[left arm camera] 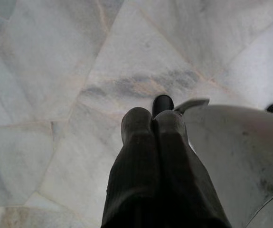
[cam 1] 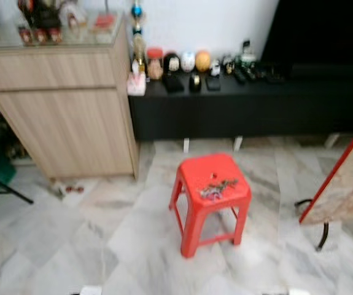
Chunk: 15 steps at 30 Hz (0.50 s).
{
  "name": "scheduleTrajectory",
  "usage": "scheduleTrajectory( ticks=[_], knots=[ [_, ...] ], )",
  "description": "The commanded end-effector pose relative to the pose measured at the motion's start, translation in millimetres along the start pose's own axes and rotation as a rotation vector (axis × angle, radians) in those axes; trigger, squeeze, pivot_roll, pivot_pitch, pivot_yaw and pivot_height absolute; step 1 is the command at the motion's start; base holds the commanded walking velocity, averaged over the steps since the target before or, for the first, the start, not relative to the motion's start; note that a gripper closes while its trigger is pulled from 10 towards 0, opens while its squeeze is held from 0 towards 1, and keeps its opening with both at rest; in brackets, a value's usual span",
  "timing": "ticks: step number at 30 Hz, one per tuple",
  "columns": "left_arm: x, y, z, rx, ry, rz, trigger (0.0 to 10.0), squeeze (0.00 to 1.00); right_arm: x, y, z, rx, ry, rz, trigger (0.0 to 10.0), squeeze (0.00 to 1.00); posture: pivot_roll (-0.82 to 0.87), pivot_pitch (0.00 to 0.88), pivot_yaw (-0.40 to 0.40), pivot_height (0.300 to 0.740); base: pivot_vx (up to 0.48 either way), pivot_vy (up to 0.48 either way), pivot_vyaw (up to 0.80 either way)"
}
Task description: Hang keys on a hook
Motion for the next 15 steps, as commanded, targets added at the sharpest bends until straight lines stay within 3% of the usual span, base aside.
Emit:
scheduleTrajectory(
  ticks=[1,15],
  knots=[
    [-4.3,-4.1,1.1,-0.011,0.006,0.027,10.0,0.00,-7.6,2.5,-1.1,0.011,0.016,-0.009,10.0,0.00,0.17,0.000,-0.037,0.740,0.000,0.000,0.00],
    [-6.9,-4.2,1.5,-0.003,0.024,0.081,10.0,0.00,-10.4,2.9,-1.4,0.011,0.031,-0.002,10.0,0.00,0.17,0.000,-0.030,0.740,0.000,0.000,0.00]
  ],
)
Point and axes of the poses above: a point about 5 cm out from each wrist's last joint towards the gripper, its own z axis pointing back from the gripper into the wrist, its own y axis along the axis of the wrist's last joint, x = y × z, the point moved 1 cm from there along -z, pointing out of the wrist towards the gripper, and after that the axes turned 6 degrees about z, right-handed, at the moved point
